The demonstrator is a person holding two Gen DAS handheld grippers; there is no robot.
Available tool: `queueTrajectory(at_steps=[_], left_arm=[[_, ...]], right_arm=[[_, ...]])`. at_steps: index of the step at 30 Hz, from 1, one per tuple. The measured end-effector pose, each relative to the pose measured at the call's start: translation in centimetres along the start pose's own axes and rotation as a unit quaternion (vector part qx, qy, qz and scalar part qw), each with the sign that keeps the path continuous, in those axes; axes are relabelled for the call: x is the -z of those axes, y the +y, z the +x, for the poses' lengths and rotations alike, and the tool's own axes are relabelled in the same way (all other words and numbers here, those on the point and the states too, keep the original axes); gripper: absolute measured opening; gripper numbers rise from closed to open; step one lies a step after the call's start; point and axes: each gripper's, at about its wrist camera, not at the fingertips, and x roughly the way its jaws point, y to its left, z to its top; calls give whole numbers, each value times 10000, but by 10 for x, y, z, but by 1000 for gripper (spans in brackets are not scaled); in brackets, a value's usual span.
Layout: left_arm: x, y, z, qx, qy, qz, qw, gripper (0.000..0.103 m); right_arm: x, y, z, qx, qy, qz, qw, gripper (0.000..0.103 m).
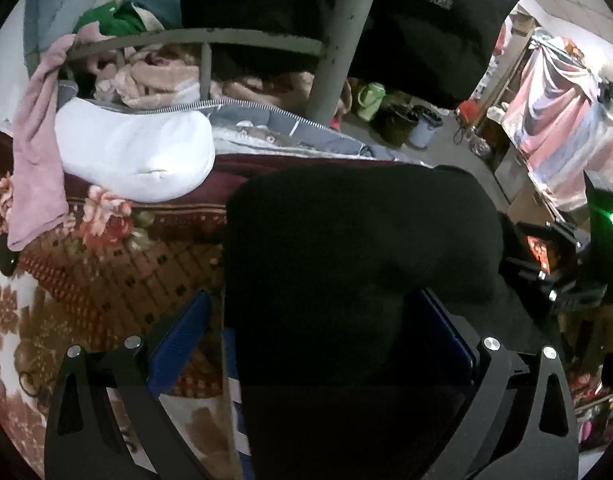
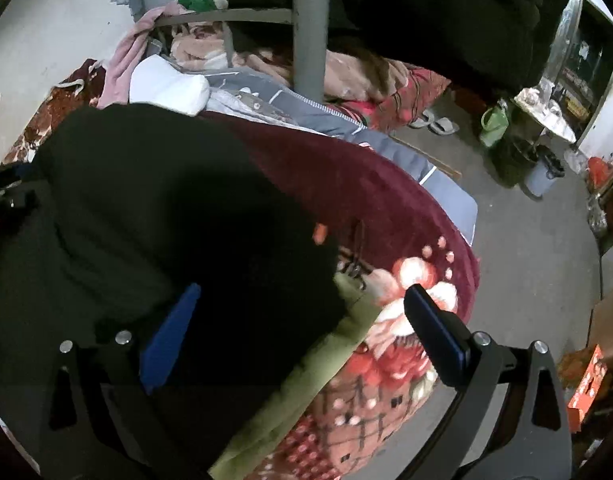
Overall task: Fold large clothes
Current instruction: 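Lower the hoodie onto the folded clothes stack and release with both tools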
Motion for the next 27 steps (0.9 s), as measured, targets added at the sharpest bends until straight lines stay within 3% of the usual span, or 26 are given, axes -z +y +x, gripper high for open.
queueTrajectory(at_steps=[3, 6, 9, 12, 16, 18, 20, 24, 26, 27], left_arm=[[-5, -2, -4, -172, -29, 187, 9997, 99], [-2, -3, -39, -419, -232, -92, 9988, 97], [31, -7, -98, -246, -581, -310, 9975, 98], [74, -19, -125, -368, -500, -359, 9974, 98], [120, -39, -117, -283, -323, -459, 9980, 98], [136, -45, -101, -325, -202, -379, 9985, 98], [149, -47, -94, -394, -324, -375, 9980, 99], [162, -34, -92, -422, -190, -1102, 9928, 99], [164, -36, -101, -661, -227, -1288, 9892, 99], [164, -40, -110, -814, -263, -1325, 9875, 97]], right_arm=[[-8, -10, 5, -34, 66, 4, 10000, 98], [-9, -11, -13, -74, 117, 114, 9998, 98], [6, -8, -56, -178, -80, 268, 9994, 98], [32, 5, -88, -399, -278, 282, 9984, 98], [65, 33, -92, -347, -336, 172, 9987, 98], [85, 40, -83, -126, -297, 41, 9995, 98], [100, 40, -79, 65, -414, 8, 9991, 98], [116, 29, -82, 403, -366, -117, 9984, 98], [120, 28, -91, 850, -182, -153, 9961, 98], [123, 25, -101, 724, -161, -42, 9972, 98]])
